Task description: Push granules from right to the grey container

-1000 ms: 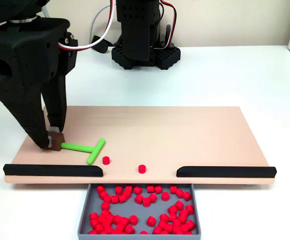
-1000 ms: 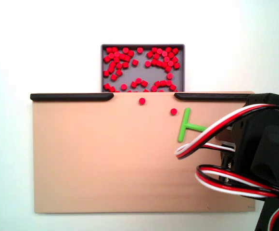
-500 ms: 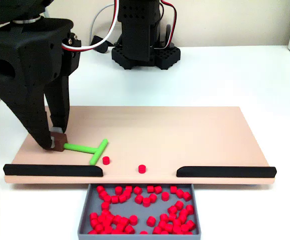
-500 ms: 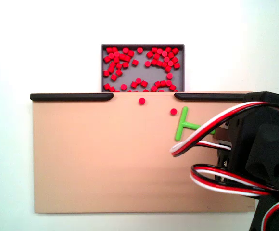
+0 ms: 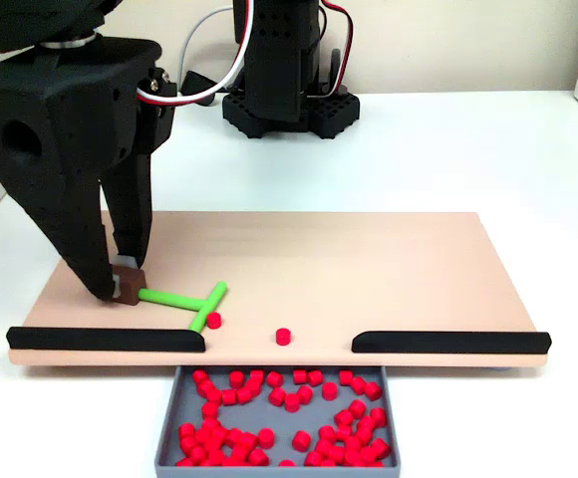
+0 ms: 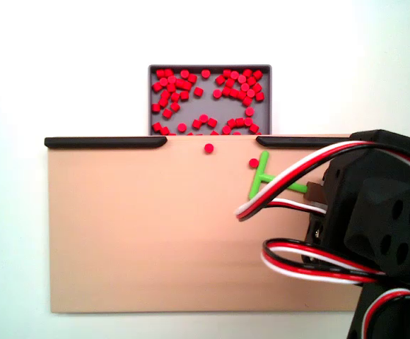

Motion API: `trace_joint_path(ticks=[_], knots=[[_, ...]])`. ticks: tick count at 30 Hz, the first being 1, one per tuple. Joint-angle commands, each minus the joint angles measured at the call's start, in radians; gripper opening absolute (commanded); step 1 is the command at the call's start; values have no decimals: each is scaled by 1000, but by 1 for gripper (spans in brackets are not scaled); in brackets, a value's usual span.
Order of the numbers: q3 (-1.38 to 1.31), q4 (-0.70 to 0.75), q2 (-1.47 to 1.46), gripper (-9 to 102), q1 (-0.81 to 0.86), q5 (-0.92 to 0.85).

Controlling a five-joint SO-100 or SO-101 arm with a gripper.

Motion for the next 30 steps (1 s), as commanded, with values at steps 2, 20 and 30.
trace_joint_path(ticks=[2, 20, 30], knots=[[-32, 2, 21, 0, -17, 23], [-20, 2, 34, 0, -54, 135], [-18, 2, 35, 0, -74, 258]])
